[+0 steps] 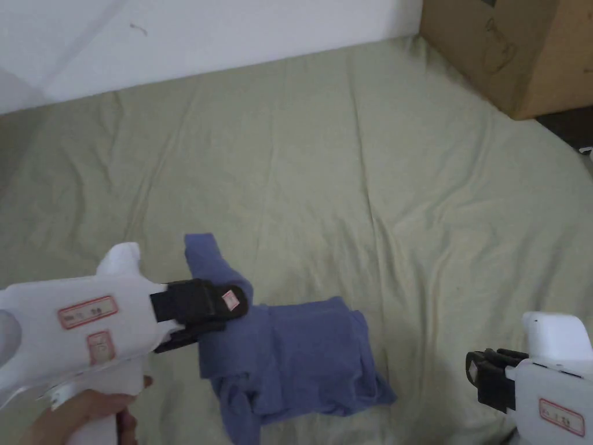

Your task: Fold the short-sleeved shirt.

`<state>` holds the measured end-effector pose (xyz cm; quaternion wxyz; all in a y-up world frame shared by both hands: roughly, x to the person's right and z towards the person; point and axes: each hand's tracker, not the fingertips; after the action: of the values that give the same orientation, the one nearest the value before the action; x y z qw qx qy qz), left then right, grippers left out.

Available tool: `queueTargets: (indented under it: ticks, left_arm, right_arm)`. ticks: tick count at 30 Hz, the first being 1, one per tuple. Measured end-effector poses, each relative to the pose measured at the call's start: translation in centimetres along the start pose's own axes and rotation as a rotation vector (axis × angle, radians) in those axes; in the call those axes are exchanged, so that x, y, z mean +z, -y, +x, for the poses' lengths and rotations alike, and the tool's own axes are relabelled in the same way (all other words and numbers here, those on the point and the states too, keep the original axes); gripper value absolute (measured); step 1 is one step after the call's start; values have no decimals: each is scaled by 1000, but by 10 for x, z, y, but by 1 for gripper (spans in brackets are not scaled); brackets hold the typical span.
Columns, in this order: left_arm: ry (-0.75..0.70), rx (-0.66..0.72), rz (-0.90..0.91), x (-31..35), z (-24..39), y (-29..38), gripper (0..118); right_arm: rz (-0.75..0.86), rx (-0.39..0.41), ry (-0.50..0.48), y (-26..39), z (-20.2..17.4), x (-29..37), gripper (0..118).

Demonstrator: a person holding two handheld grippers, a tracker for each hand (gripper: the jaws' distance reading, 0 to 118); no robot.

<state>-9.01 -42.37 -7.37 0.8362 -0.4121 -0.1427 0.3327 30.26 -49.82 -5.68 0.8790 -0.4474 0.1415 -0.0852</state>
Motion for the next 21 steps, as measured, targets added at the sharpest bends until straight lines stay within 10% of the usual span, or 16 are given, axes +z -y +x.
queueTargets:
  ticks: [5, 7, 8, 10, 15, 18, 21]
  left_arm:
    - [-92, -108, -190, -98, 29, 13, 16]
    - [-87, -115, -273, -134, 28, 21, 54]
    - [-84, -89, -304, -147, 24, 24, 95]
    - [-109, -42, -304, -156, 22, 29, 111]
    - [-130, -86, -244, -121, 17, 16, 95]
    - [-153, -96, -169, -97, 9, 8, 19]
    - [-222, -106, -176, -93, -2, 8, 9]
  right_arm:
    - [0, -64, 19, 4, 21, 3, 3]
    - [-1, -97, 28, 5, 34, 3, 3]
    - [-4, -113, 30, 6, 39, 3, 3]
    - [-7, -141, 40, 7, 51, 3, 3]
    - [-11, -159, 66, 9, 63, -3, 3]
    - [-8, -169, 82, 8, 67, -5, 3]
    - [-12, -174, 76, 7, 69, -4, 3]
